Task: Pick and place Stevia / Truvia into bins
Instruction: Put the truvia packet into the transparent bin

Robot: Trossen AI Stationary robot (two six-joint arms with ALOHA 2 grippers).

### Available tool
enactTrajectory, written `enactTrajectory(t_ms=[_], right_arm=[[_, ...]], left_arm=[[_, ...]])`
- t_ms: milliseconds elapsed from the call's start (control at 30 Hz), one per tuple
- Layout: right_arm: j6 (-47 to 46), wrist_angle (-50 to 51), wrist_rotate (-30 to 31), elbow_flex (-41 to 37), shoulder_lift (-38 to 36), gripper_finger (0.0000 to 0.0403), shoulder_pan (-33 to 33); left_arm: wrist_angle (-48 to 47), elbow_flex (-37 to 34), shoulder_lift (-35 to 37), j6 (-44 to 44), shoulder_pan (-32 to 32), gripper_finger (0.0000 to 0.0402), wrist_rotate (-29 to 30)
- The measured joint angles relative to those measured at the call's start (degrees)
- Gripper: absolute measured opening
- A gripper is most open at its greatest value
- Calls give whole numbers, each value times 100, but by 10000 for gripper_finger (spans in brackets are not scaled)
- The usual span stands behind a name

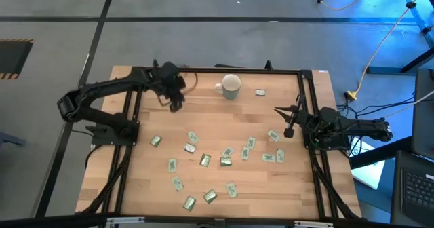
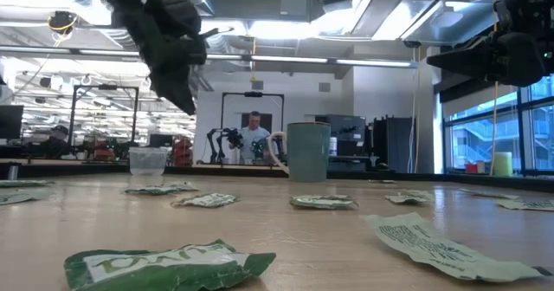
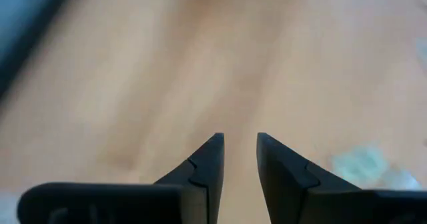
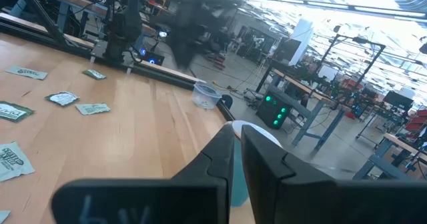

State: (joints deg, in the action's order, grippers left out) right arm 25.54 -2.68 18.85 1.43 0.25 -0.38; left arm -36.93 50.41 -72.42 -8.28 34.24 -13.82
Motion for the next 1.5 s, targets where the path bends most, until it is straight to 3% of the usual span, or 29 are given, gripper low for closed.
enactTrajectory(t_ms=[433,600,800,1100,1267,1500], right_arm=[[9,-2,0,-2,-1,35,1],[24,-60,0,0,0,35,2],[34,-244,-2,-1,-2,35,1],[44,-240,-2,-2,-2,35,0],[44,-230,-2,-2,-2,35,1],[44,-227,-2,-2,-2,35,2]], left_arm=[[-1400,0,0,-497,-2229,80,-67],[-1768,-265,0,-330,-2765,71,317],[-1796,-844,-2,2,-3053,56,634],[-1816,-852,-15,516,-3197,34,959],[-1898,-852,-20,1428,-3189,50,983],[-2046,-859,-21,1033,-3187,91,1171]])
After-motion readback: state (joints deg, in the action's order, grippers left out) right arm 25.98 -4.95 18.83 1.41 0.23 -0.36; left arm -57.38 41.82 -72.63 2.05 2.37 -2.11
